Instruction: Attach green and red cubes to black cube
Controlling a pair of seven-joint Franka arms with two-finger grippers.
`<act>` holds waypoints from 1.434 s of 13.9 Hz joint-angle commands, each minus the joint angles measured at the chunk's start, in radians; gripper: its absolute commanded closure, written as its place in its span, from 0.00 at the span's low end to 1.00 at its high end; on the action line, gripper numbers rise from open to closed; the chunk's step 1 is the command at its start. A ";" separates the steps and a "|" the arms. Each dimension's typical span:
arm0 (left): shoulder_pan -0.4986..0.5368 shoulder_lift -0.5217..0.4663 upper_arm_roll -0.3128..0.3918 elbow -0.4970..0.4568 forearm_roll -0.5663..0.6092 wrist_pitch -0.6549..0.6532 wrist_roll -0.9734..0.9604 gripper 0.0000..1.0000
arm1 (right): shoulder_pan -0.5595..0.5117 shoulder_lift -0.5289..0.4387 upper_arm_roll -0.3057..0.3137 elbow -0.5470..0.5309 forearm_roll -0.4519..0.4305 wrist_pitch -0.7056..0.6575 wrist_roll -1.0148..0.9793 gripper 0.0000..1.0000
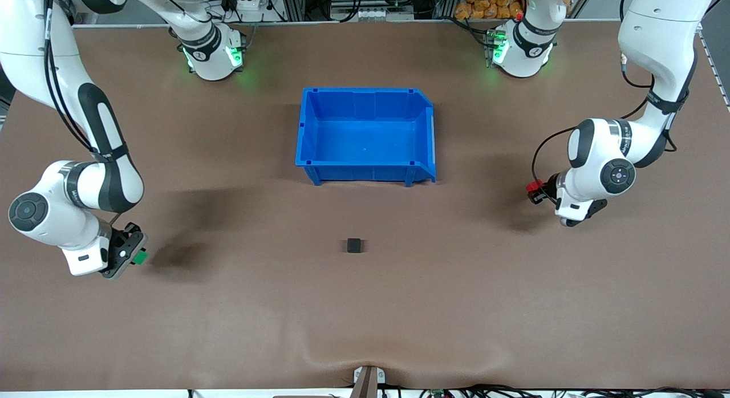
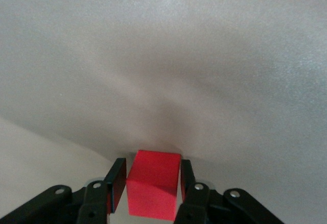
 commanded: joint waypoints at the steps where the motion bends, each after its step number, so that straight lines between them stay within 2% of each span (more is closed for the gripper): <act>1: 0.001 0.004 -0.006 0.001 0.016 0.014 -0.034 0.83 | -0.015 0.019 0.009 0.029 -0.015 -0.004 -0.130 1.00; 2: 0.000 0.006 -0.008 0.008 0.013 0.014 -0.057 0.94 | -0.015 0.019 0.009 0.037 -0.013 -0.004 -0.179 1.00; 3: -0.003 0.008 -0.012 0.013 0.013 0.014 -0.104 1.00 | -0.018 0.019 0.009 0.045 -0.010 -0.004 -0.239 1.00; 5: 0.001 0.000 -0.053 0.024 -0.010 0.050 -0.248 1.00 | -0.019 0.021 0.009 0.049 -0.009 -0.002 -0.305 1.00; 10: -0.061 0.086 -0.106 0.210 -0.029 0.050 -0.622 1.00 | 0.011 0.022 0.011 0.062 -0.013 -0.004 -0.434 1.00; 13: -0.153 0.181 -0.109 0.371 -0.030 0.038 -0.862 1.00 | 0.050 0.045 0.014 0.063 0.000 -0.002 -0.419 1.00; 16: -0.258 0.291 -0.112 0.556 -0.122 0.023 -0.999 1.00 | 0.144 0.073 0.016 0.069 0.017 0.041 -0.396 1.00; 20: -0.351 0.377 -0.109 0.688 -0.232 0.020 -1.152 1.00 | 0.297 0.084 0.016 0.082 0.030 0.046 -0.182 1.00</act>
